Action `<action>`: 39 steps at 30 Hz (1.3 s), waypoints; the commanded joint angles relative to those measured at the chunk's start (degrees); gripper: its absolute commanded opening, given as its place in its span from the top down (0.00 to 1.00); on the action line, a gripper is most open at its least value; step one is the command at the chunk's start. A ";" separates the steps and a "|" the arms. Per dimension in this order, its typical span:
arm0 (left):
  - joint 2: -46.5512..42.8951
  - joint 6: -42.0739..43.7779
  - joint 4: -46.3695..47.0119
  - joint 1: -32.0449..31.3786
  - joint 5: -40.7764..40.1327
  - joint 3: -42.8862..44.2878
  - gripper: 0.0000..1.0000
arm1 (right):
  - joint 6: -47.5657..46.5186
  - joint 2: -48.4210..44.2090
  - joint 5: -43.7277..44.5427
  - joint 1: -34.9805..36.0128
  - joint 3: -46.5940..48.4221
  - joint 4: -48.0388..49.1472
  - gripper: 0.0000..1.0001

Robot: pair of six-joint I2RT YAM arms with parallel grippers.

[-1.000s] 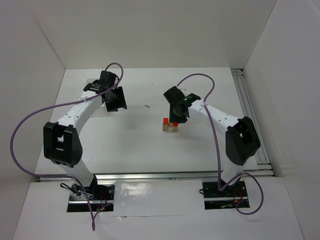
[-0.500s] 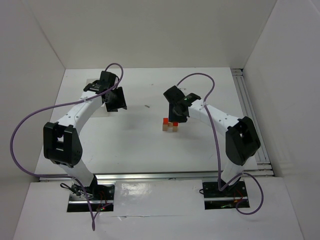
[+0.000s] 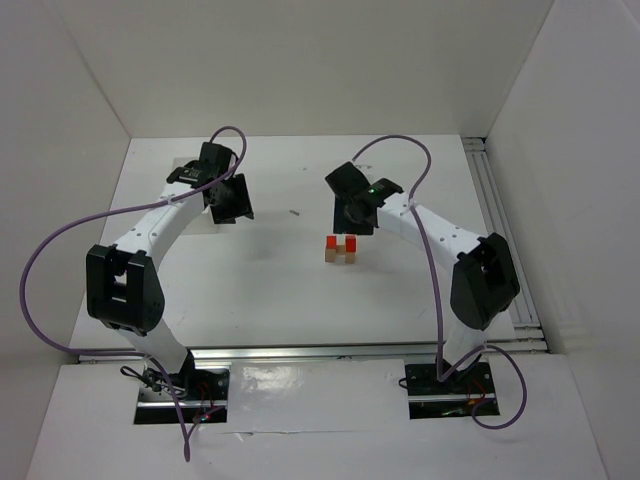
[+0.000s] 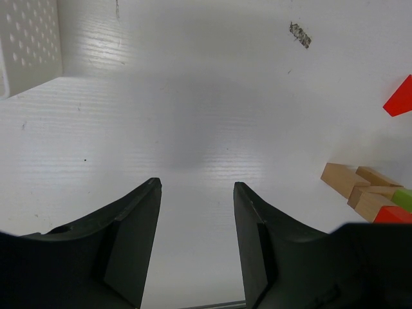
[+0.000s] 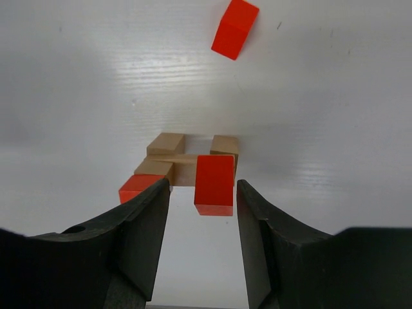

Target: Build the wood block tower

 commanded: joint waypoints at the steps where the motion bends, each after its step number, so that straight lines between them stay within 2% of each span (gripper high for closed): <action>1: -2.63 0.77 0.83 0.32 0.69 0.11 0.39 | -1.93 0.25 3.02 -0.03 4.86 -1.37 0.46; 9: -2.10 0.77 0.83 0.32 0.69 1.34 0.39 | -6.16 5.25 -0.75 -7.59 13.56 1.17 0.46; 14: 0.36 0.77 -0.40 0.32 0.69 4.15 0.39 | -7.91 14.91 -4.62 -12.60 20.05 -0.13 0.46; 16: 1.76 0.24 -0.40 0.93 0.08 4.68 0.39 | -8.52 18.43 -5.15 -13.22 23.13 -1.80 0.43; 18: 2.55 0.24 -0.40 0.94 0.08 5.38 0.39 | -8.53 22.91 -5.94 -13.22 27.27 -4.00 0.36; 26: 5.20 1.47 -2.94 2.51 -1.24 8.90 0.39 | -7.21 27.05 -8.84 -12.16 24.12 -0.67 0.33; 31: 5.20 2.00 -2.95 3.05 -1.24 9.43 0.39 | -6.07 27.58 -8.32 -10.76 22.10 -0.67 0.40; 39: 5.20 2.00 -3.48 3.05 -1.24 9.43 0.39 | -4.84 28.11 -5.59 -9.09 20.34 -0.67 0.40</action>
